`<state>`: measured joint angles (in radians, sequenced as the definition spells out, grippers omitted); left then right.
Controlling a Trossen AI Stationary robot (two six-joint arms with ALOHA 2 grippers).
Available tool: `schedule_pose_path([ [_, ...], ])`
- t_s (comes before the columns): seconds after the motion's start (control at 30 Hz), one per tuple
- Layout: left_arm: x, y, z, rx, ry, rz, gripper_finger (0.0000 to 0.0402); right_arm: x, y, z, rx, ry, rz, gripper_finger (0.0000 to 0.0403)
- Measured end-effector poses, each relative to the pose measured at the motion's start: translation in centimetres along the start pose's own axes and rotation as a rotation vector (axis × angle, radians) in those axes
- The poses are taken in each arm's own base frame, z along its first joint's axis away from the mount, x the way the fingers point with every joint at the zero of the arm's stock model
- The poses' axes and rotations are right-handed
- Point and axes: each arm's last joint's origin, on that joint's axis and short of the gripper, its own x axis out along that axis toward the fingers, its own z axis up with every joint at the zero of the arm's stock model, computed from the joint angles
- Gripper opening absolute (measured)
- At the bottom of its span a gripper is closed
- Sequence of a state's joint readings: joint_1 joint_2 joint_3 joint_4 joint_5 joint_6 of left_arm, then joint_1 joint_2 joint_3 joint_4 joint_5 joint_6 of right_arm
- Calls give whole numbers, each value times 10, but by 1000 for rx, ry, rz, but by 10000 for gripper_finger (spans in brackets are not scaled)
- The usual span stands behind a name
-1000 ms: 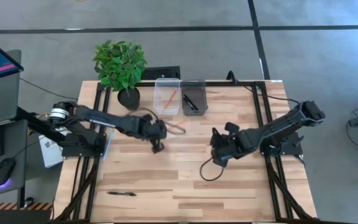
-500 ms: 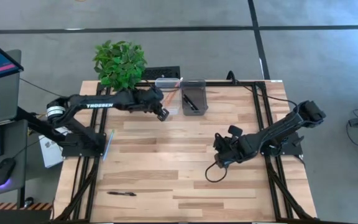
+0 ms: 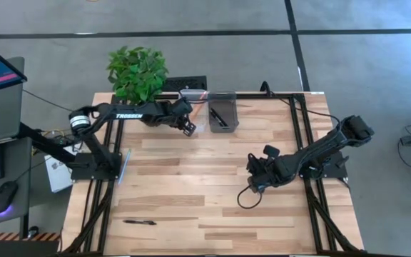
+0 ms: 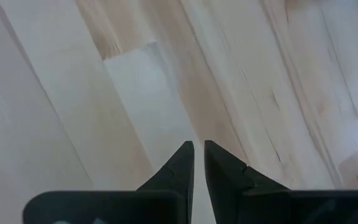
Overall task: Sort pens & pencils
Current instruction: Put the orange pencil into the transparent bin
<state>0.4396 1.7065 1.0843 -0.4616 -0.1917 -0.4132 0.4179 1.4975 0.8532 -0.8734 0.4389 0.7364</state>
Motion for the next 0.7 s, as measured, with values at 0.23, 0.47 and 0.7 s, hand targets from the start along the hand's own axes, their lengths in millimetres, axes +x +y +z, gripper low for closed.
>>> schedule_pose_path([
  [0.23, 1, 7, -1, -31, 59, 4, 5, 0, 0, -1, -3, 6, -1, 60],
  [0.47, -5, 6, 4, -46, 78, 14, 30, 0, 0, -1, -5, 7, -1, 60],
  [0.7, -18, 3, 15, -50, 114, -17, 34, 0, 0, -1, -4, 7, -1, 60],
])
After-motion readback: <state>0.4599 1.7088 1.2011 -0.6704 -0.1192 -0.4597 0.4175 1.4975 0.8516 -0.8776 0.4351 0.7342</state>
